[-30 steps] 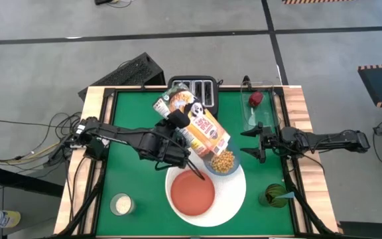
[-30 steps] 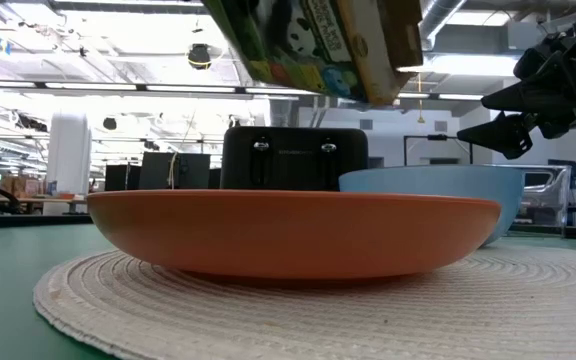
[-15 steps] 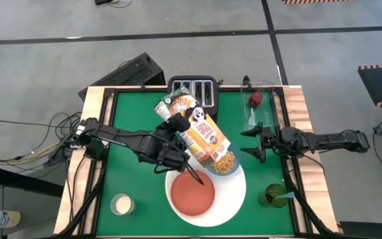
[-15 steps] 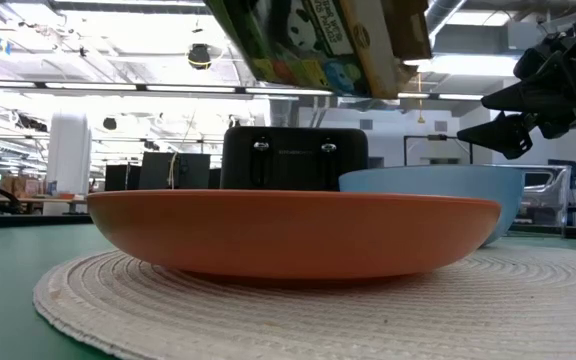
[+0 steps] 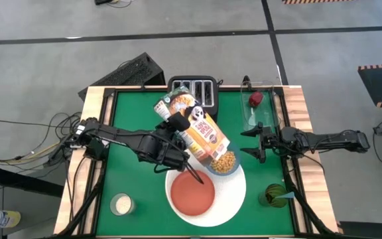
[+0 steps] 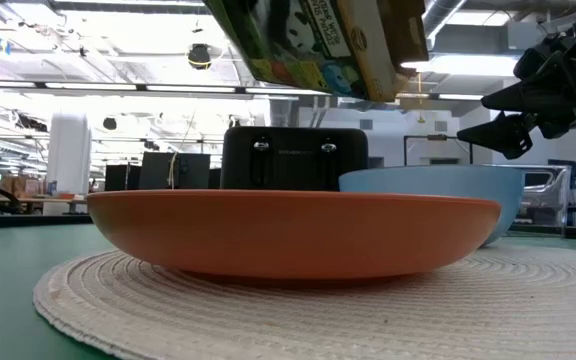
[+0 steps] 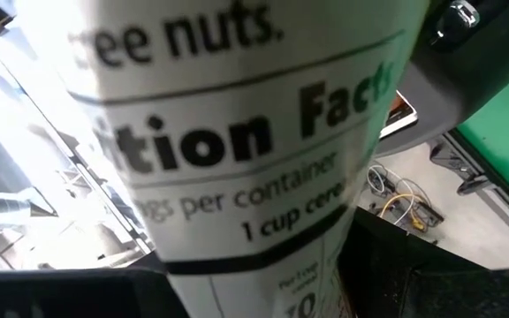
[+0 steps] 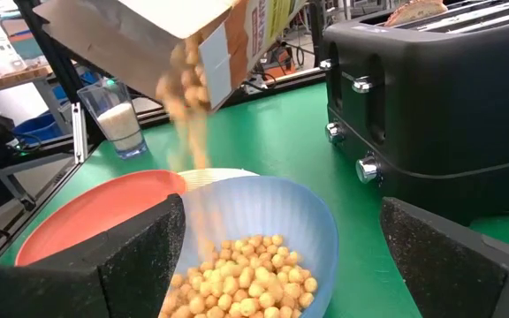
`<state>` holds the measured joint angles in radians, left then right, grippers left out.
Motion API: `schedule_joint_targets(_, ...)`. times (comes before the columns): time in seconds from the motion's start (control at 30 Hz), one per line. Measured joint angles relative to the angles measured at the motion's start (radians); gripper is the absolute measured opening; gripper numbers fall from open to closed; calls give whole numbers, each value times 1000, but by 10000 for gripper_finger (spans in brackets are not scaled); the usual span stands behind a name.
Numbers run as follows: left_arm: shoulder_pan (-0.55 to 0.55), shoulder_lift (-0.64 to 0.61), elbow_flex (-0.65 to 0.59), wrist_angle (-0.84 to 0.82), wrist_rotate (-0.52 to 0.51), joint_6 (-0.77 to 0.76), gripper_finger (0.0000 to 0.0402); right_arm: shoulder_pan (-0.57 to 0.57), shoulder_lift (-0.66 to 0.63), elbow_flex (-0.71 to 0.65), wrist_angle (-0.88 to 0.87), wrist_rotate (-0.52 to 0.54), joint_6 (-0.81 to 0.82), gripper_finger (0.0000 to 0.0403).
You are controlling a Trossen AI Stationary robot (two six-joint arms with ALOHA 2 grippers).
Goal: Arrange a breakfast setting
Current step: Pour the cereal into the blue bowl
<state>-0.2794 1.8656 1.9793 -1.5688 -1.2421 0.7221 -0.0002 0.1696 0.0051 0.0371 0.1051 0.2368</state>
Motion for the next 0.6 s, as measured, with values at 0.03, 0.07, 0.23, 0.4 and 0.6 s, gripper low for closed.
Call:
schedule_joint_targets(0.03,0,0,0,0,0,0,162,0,0,0,0,0,0,396)
schedule_joint_targets(0.07,0,0,0,0,2,0,162,0,0,0,0,0,0,396)
schedule_joint_targets(0.23,0,0,0,0,65,-15,162,0,0,0,0,0,0,396)
schedule_joint_targets(0.4,0,0,0,0,88,-66,162,0,0,0,0,0,0,396)
schedule_joint_targets(0.6,1,-4,0,-3,149,-132,162,0,0,0,0,0,0,396)
